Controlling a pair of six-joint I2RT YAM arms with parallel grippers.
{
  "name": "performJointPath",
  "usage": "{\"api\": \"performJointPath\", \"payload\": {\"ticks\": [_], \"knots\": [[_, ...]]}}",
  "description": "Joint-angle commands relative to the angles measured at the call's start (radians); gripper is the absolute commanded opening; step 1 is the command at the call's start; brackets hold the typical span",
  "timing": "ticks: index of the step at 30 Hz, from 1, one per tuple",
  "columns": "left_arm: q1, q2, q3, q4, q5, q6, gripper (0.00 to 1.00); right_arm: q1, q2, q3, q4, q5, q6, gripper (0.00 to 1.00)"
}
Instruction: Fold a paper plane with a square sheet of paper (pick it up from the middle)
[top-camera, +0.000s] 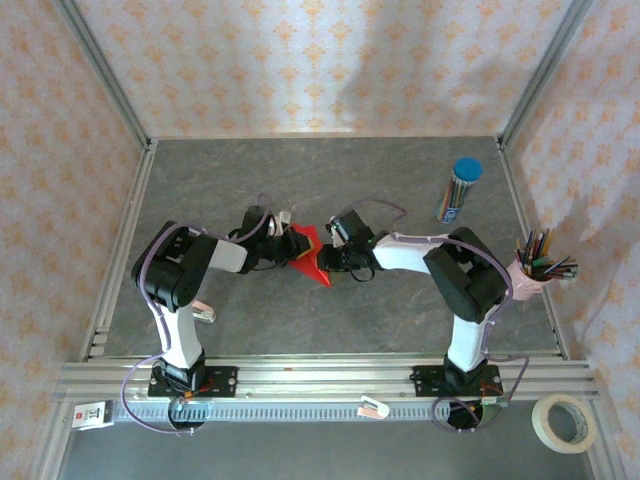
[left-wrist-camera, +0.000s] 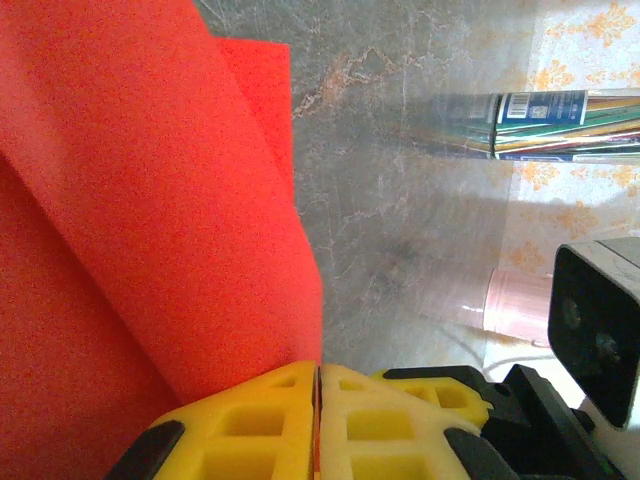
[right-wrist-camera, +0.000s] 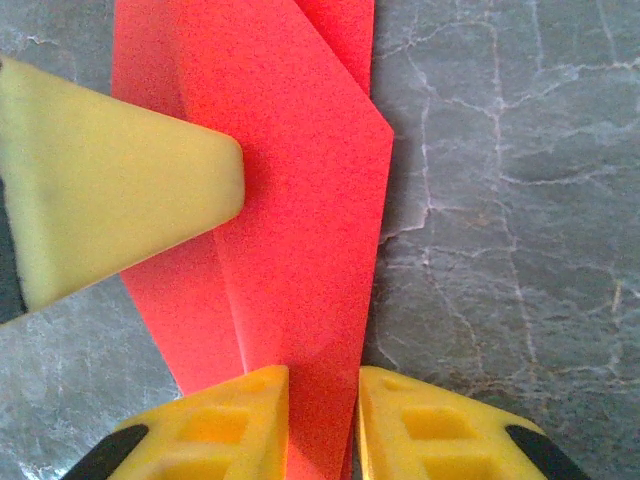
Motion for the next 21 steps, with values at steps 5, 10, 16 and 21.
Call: {"api": "performJointPath", "payload": {"ticks": [5, 10, 16, 21], "knots": [[-0.005, 0.012, 0.026, -0.018, -0.019, 0.028, 0.1, 0.013, 0.071, 0.0, -0.047, -0.024, -0.014, 0.23], [-0.005, -0.035, 0.024, -0.017, -0.021, 0.026, 0.1, 0.018, 0.085, 0.013, -0.067, -0.009, -0.022, 0.25], [-0.005, -0.086, 0.022, -0.053, -0.044, 0.039, 0.1, 0.024, 0.1, 0.026, -0.096, 0.021, -0.025, 0.28], [-0.011, -0.092, 0.022, -0.07, -0.046, 0.047, 0.11, 0.03, 0.113, 0.043, -0.123, 0.051, -0.027, 0.29]]}}
